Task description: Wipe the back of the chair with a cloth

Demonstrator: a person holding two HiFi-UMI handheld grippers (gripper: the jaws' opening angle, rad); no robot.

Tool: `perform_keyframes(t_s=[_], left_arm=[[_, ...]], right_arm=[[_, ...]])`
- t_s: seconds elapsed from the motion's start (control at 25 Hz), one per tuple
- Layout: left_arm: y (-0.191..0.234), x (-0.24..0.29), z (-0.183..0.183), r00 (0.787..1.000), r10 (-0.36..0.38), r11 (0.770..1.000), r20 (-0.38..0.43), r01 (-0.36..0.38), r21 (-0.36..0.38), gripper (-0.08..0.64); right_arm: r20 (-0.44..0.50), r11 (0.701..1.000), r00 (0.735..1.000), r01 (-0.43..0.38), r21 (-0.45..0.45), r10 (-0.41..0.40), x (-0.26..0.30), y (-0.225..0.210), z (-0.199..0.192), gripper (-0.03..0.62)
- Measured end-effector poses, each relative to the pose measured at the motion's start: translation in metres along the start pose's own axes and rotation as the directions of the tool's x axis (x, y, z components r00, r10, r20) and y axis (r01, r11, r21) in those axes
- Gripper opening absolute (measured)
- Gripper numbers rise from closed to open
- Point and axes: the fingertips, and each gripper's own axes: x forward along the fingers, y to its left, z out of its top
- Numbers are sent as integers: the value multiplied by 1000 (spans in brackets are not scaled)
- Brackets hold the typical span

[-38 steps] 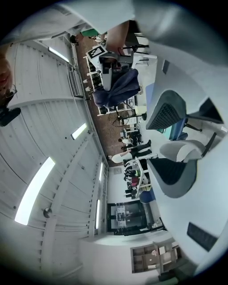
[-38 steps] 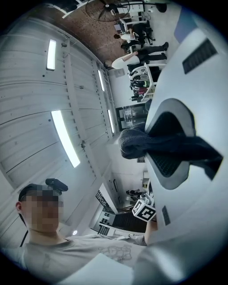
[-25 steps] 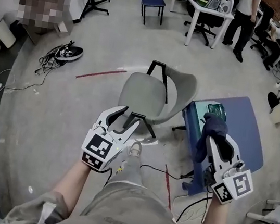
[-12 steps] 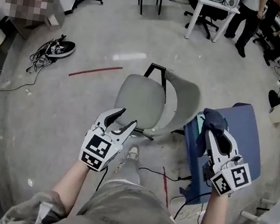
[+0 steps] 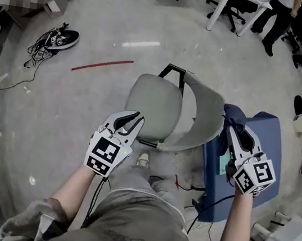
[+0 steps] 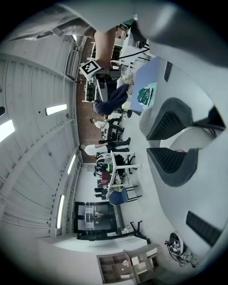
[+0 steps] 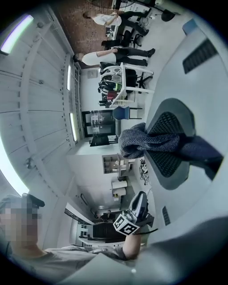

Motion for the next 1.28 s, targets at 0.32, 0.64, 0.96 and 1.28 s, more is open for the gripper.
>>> perform_keyframes(t_s=[0.32,0.64,0.96,1.28], left_arm=[[20,20,-5,999,39,995,-8,-39,-87,35],[31,50,-23,991,109,989,-73,-115,-89,21],[30,83,-39,965,218,970,-143,-231,-76,21],[23,116,-51,955,247,948,-166,-274,-163,17]], right_arm=[[-108,995,992,-71,-72,63,53,-40,-10,98],[-216,971,964,-186,-148,152,111,-87,-37,98],[-331,919,901,-350,-181,279,161,-128,-81,98],[-458,836,842,-451,-312,284,200,-155,-116,98]])
